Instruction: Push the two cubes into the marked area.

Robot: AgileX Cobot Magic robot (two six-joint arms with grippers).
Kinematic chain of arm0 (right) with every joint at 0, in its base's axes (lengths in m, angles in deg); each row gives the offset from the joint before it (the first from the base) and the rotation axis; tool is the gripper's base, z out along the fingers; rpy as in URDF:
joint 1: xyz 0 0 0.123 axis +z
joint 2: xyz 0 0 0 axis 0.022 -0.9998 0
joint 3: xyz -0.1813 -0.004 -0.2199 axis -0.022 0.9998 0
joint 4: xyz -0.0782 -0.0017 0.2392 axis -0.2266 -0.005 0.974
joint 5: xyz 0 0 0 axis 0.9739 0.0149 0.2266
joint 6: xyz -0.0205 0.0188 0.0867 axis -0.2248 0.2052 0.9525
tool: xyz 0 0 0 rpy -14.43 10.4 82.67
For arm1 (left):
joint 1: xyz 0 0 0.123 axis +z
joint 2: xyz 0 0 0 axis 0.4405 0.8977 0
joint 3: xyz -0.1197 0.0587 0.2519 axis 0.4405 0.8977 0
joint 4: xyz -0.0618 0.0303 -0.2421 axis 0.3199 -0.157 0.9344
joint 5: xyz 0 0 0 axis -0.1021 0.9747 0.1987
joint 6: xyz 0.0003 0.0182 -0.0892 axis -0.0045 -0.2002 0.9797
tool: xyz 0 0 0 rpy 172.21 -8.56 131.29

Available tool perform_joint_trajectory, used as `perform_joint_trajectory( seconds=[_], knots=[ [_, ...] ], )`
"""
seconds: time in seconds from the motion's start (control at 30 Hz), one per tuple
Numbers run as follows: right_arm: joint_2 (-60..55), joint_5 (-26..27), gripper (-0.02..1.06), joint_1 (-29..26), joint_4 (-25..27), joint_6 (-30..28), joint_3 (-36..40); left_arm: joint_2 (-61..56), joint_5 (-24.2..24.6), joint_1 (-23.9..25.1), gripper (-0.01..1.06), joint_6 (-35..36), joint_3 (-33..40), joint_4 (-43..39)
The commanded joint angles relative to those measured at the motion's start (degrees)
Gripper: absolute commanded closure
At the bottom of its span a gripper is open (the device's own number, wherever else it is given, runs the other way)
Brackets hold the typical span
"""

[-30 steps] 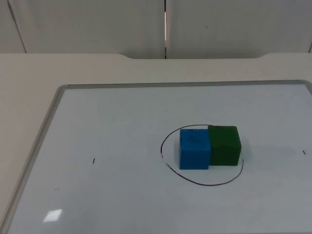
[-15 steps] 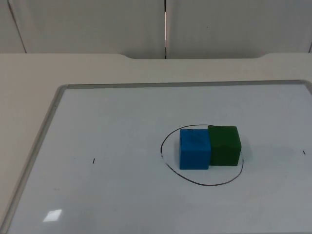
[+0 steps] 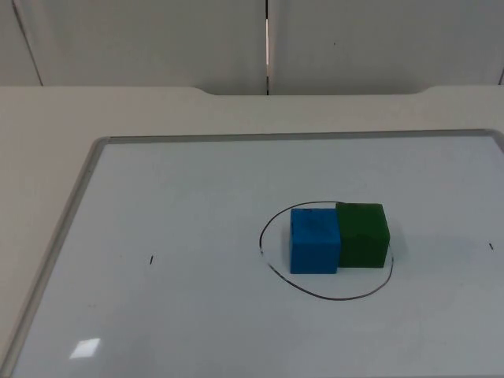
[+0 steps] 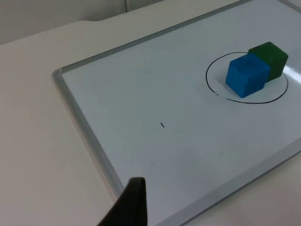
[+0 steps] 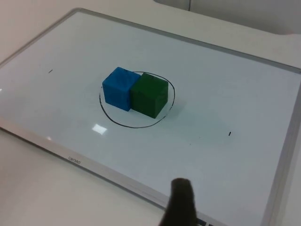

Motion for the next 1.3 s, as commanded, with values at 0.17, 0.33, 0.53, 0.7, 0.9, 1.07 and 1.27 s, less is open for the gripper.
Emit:
perform_joint_trajectory(
  seconds=[0.17,0.33,0.53,0.7,0.9,1.07,1.27],
  knots=[
    [0.21,-0.02,0.1,0.22,1.05,-1.22,0.35,-0.24,0.0,0.16,0.0,-0.24,0.17,0.64],
    [0.21,-0.02,-0.01,0.22,0.07,0.04,0.35,-0.24,0.0,0.16,0.0,-0.24,0.17,0.64],
    [0.21,-0.02,-0.01,0.22,-2.1,3.3,0.35,-0.24,0.0,0.16,0.0,-0.24,0.17,0.64],
    [0.21,-0.02,-0.01,0.22,-2.1,3.3,0.35,-0.24,0.0,0.16,0.0,-0.24,0.17,0.64],
    [0.21,-0.02,-0.01,0.22,-0.32,0.54,0.35,-0.24,0.0,0.16,0.0,-0.24,0.17,0.64],
    [0.21,-0.02,-0.01,0.22,-0.07,0.26,0.35,-0.24,0.0,0.16,0.0,-0.24,0.17,0.64],
    [0.21,-0.02,-0.01,0.22,0.09,1.12,0.35,-0.24,0.0,0.16,0.0,-0.24,0.17,0.64]
  ],
)
